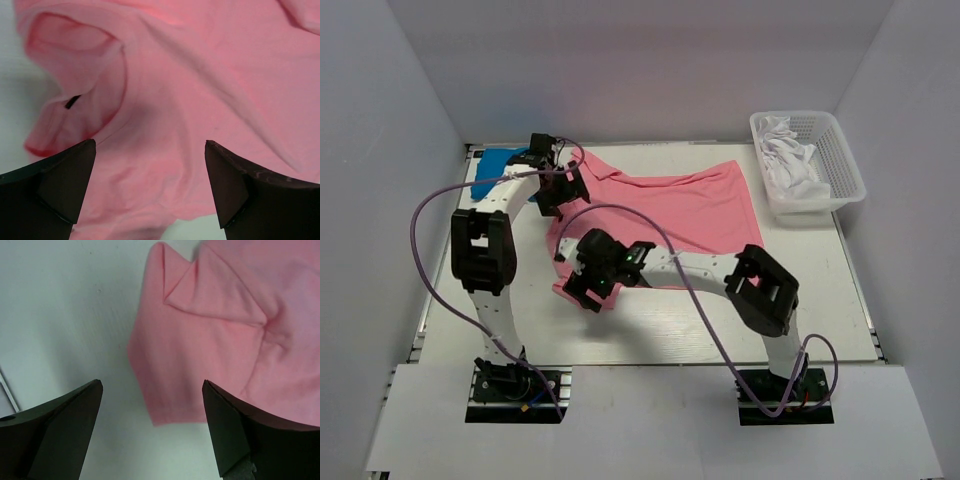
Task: Fold and stack the t-shirts
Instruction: Flatten out the tshirt
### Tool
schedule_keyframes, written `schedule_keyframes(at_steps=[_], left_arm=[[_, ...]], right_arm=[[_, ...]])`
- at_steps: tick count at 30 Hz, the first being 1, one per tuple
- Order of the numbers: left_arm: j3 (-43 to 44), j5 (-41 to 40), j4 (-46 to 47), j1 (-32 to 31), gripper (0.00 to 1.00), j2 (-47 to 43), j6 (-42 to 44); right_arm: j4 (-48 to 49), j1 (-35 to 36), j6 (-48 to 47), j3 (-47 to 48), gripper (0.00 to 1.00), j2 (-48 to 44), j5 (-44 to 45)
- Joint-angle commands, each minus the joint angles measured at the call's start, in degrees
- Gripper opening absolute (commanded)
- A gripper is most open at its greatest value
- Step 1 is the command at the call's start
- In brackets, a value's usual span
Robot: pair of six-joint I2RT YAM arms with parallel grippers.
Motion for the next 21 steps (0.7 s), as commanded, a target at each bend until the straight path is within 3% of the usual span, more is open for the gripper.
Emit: schedule_keyframes(at_steps=[1,8,11,12,14,19,21], left_arm=[[2.95,6.00,4.66,-0.74,1.00,-2.42,0.94],[4.09,8.56,5.27,-0.74,1.00,4.09,2.87],[4.09,8.56,5.27,-0.74,1.00,6.10,2.35],[3.48,9.08,5.79,-0.74,1.00,6.72,2.34],[2.77,9.09,5.80,-0.74,1.00,6.73,2.34],[0.05,6.81,6.32,-0.74,1.00,7.87,3.05],[-1.35,7.42,7.03,-0.21,1.00,8.49,3.05]], right_arm=[[4.22,1.93,-3.62,3.00,0.84,1.81,7.56],[3.18,4.92,-4.67,9.23,0.78,9.97,9.14],[3.79,5.36,-4.67,10.82,0.70,12.27,9.41],[4.05,5.36,-4.85,11.00,0.55,12.62,9.15],[3.62,5.45,-4.85,11.18,0.44,13.50,9.15],[1.78,5.45,-3.97,6.61,0.34,12.71,7.84],[0.20,5.54,-3.00,5.82,0.23,12.54,7.22]])
